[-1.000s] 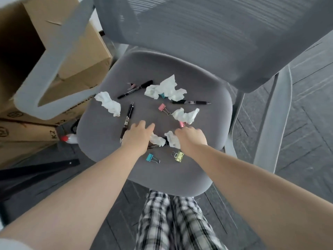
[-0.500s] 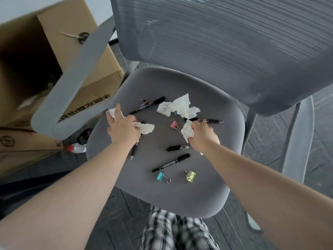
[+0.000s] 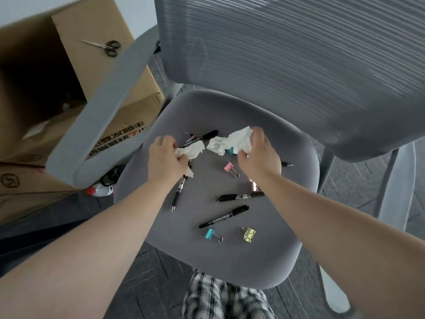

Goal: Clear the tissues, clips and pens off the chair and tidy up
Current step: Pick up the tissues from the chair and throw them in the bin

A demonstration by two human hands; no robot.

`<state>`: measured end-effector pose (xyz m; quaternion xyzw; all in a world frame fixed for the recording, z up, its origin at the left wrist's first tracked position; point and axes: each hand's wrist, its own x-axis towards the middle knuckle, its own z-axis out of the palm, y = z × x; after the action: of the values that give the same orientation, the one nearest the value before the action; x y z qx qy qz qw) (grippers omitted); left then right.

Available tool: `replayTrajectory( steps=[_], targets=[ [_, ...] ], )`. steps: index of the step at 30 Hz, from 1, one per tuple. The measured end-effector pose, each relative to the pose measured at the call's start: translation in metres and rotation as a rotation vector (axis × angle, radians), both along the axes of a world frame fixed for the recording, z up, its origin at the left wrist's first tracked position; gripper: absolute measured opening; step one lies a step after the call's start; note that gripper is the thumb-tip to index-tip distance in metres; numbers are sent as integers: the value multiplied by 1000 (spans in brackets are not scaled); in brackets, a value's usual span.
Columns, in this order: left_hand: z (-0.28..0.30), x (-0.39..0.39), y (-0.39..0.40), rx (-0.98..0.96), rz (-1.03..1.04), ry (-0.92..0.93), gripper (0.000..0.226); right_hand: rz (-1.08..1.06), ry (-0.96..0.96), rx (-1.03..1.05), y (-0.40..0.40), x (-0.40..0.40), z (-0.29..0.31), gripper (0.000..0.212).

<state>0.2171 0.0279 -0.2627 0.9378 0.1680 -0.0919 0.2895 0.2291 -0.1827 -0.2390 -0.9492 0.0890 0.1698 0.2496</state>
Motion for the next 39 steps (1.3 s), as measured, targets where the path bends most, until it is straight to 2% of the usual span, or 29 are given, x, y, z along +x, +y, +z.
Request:
replayTrajectory(
  steps=[3,4,5,8,11,14,16,18,23,31,39],
  targets=[
    [6,15,-16,-59,-118,-18,39,-36,102,8,3,16,-7,76],
    [6,19,-21,-73,-173,6,48,-30,130,-11,3,19,-11,79],
    [5,24,-26,-81,-242,40,56,-30,150,-30,3,22,-15,74],
    [-6,35,-40,-66,-465,132,69,-40,179,-69,3,27,-23,39],
    [-26,45,-51,-21,-595,251,57,-7,180,-115,0,28,-31,24],
    [-37,50,-59,90,-714,316,19,15,153,-125,-6,27,-38,20],
    [-36,51,-61,78,-624,289,13,15,146,-102,-10,25,-39,22],
    [-32,49,-63,72,-552,238,21,12,145,-86,-14,22,-38,21],
    [-15,46,-55,95,-521,183,36,8,111,-70,-26,19,-24,23],
    [30,22,-35,158,-423,165,32,79,67,-39,-24,9,17,23],
    [92,-69,-9,237,-182,131,33,338,19,-4,2,-33,67,10]
  ],
)
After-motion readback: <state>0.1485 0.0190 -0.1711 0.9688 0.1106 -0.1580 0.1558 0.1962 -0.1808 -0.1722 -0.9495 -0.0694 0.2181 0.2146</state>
